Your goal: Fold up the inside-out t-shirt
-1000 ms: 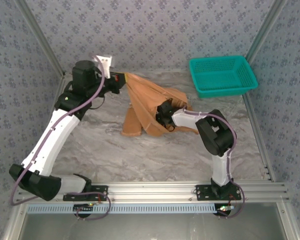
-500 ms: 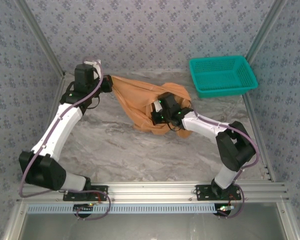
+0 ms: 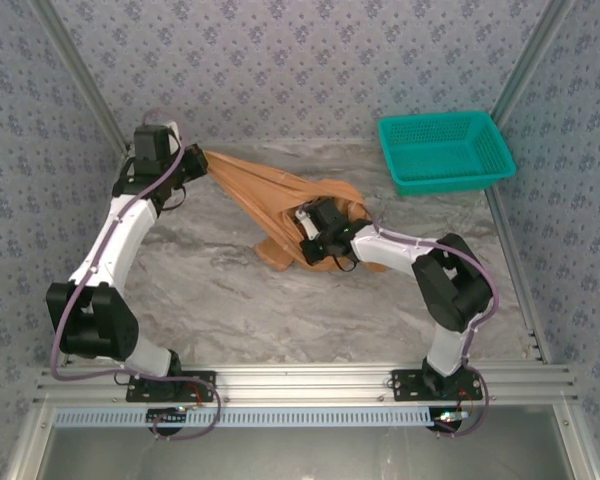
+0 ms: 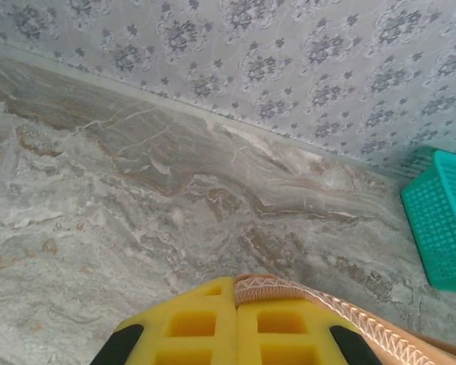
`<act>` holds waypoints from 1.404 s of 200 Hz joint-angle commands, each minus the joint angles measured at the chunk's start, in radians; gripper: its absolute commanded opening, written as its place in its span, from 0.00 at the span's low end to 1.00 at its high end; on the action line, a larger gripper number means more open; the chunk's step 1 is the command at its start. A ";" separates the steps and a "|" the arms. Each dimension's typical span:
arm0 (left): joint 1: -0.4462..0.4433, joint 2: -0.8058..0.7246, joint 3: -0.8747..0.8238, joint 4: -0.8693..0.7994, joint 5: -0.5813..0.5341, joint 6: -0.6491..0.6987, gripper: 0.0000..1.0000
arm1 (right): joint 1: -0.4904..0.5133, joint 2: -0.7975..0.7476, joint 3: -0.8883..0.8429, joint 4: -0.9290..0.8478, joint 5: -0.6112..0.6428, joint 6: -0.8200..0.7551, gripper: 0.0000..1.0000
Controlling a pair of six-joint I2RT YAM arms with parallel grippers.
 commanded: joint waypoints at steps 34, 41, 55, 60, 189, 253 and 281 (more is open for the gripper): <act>0.042 0.070 0.086 0.068 0.000 -0.079 0.00 | 0.049 0.009 0.089 -0.095 -0.030 -0.078 0.00; 0.045 0.075 0.099 0.068 0.009 -0.085 0.00 | 0.050 0.019 0.088 -0.108 -0.033 -0.080 0.00; 0.053 0.073 0.116 0.089 0.053 -0.099 0.00 | 0.049 0.047 0.096 -0.136 -0.018 -0.075 0.00; 0.054 0.071 0.120 0.097 0.069 -0.107 0.00 | 0.050 0.060 0.103 -0.149 -0.010 -0.073 0.00; 0.126 0.161 0.065 0.001 -0.047 -0.046 0.00 | 0.159 -0.147 0.060 -0.032 0.075 -0.238 0.00; 0.043 0.169 -0.130 0.175 0.126 -0.076 0.00 | 0.106 -0.220 0.121 0.073 0.115 -0.112 0.00; -0.002 0.133 -0.264 0.281 0.219 -0.085 0.00 | 0.060 -0.246 0.105 0.206 0.074 0.013 0.00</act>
